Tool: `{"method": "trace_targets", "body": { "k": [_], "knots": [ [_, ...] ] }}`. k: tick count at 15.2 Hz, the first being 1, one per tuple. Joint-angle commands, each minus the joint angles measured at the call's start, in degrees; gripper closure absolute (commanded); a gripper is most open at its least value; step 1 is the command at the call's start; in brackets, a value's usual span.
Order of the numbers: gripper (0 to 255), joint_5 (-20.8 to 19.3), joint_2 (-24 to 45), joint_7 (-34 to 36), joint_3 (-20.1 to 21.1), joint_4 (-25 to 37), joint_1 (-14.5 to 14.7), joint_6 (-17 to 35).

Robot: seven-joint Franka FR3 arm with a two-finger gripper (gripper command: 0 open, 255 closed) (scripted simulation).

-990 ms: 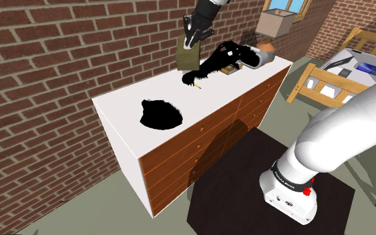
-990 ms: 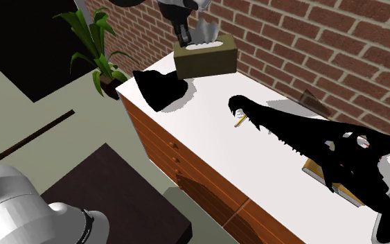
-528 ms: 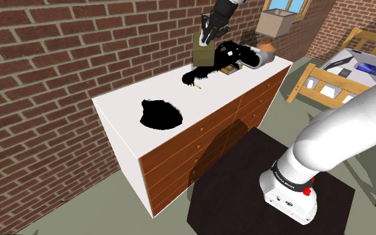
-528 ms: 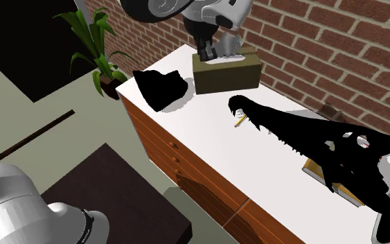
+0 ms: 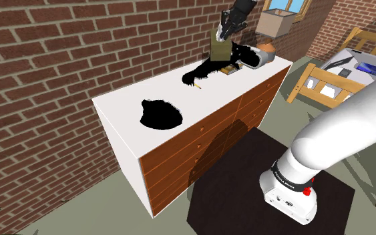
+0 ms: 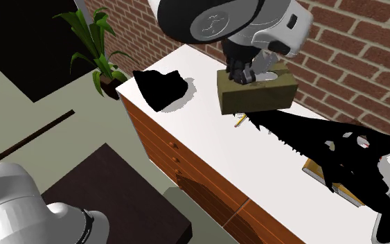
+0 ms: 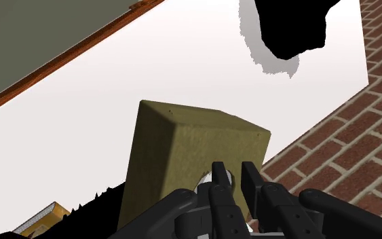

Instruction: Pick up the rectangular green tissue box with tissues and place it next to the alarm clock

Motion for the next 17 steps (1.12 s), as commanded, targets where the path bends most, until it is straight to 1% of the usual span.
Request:
{"method": "trace_targets", "body": {
  "k": [1,6,11,14,17],
  "knots": [
    [255,0.48,1.28,-3.04,-2.09,1.53,-0.89,-1.19],
    [255,2.35,5.88,-10.3,-7.18,7.09,-3.19,-4.83],
    [255,5.53,12.35,-17.66,-12.02,14.58,-6.07,-9.32],
    [255,8.18,17.2,-22.03,-14.56,20.14,-8.48,-12.57],
    [255,11.38,22.8,-26.16,-16.66,26.66,-11.66,-16.33]
  ]
}}
